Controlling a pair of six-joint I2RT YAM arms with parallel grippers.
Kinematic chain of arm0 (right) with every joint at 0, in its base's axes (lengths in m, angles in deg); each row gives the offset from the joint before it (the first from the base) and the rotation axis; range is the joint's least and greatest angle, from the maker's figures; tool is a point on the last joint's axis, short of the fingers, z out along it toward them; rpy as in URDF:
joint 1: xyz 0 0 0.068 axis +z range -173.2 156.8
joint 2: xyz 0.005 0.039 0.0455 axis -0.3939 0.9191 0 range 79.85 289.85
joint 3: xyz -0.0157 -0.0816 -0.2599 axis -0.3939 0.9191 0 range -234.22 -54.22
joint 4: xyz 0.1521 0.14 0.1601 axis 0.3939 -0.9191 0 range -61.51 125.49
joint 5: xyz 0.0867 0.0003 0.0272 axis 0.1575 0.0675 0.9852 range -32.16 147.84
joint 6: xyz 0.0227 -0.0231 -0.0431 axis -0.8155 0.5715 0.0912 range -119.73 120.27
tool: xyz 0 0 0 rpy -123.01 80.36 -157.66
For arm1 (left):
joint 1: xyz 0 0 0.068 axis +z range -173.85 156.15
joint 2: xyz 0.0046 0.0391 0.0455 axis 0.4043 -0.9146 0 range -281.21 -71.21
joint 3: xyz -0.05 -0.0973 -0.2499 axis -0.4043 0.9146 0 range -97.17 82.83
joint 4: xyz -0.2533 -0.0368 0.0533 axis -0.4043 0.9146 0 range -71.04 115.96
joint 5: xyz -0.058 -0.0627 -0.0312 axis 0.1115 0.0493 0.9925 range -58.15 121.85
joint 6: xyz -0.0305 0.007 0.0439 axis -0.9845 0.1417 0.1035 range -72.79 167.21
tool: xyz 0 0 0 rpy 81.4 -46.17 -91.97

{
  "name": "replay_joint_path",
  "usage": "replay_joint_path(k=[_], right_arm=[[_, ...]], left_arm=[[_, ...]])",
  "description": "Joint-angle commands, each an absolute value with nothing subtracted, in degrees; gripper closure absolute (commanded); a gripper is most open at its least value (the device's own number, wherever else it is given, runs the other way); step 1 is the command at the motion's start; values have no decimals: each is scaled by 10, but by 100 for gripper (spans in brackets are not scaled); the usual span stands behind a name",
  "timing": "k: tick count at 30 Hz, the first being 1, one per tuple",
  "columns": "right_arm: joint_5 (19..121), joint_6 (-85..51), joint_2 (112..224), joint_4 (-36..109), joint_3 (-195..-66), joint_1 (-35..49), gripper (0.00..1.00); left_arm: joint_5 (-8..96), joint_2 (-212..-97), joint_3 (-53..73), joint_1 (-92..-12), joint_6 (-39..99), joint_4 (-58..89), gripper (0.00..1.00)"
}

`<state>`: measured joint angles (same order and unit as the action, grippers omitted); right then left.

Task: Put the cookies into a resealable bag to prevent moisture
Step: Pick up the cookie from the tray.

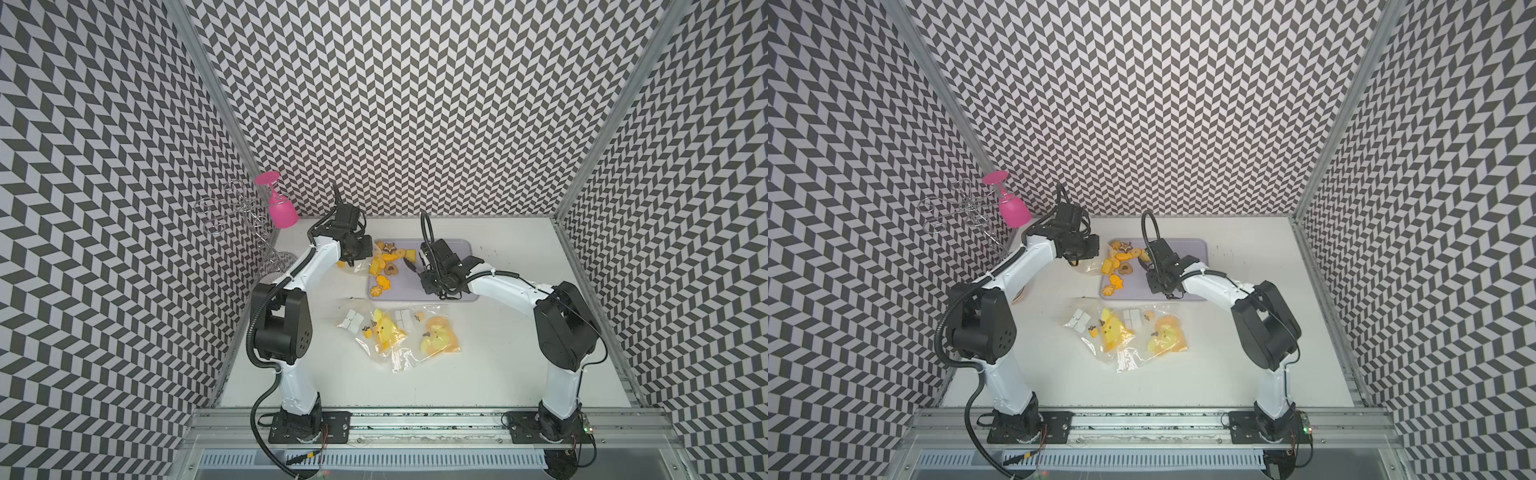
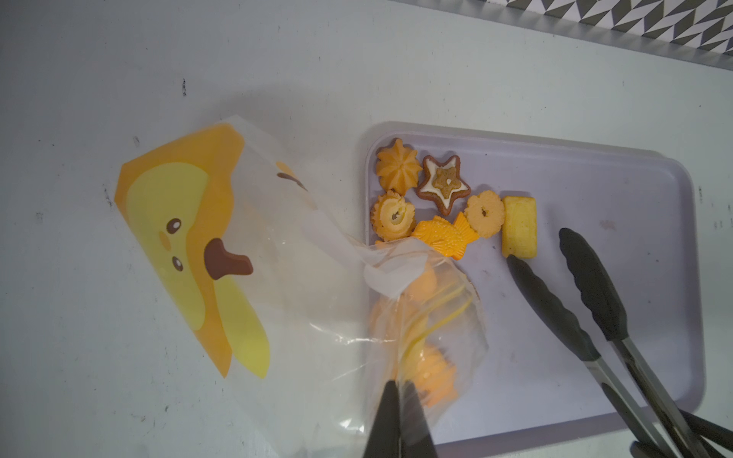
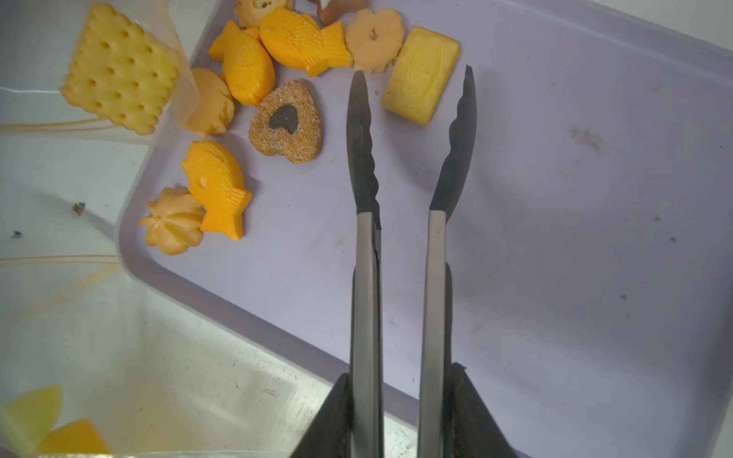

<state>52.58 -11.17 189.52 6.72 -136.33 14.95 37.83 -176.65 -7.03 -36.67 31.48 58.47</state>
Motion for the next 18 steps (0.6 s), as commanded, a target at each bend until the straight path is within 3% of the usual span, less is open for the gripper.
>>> replay_joint_path(k=[1,18], right_arm=[[540,-112,1909,80,-1389,149,62],[515,-121,1956,62,-1426,141,67]], left_arm=[[394,-1733,-62,-358,312,565,100],[423,-1727,-53,-348,310,551,100]])
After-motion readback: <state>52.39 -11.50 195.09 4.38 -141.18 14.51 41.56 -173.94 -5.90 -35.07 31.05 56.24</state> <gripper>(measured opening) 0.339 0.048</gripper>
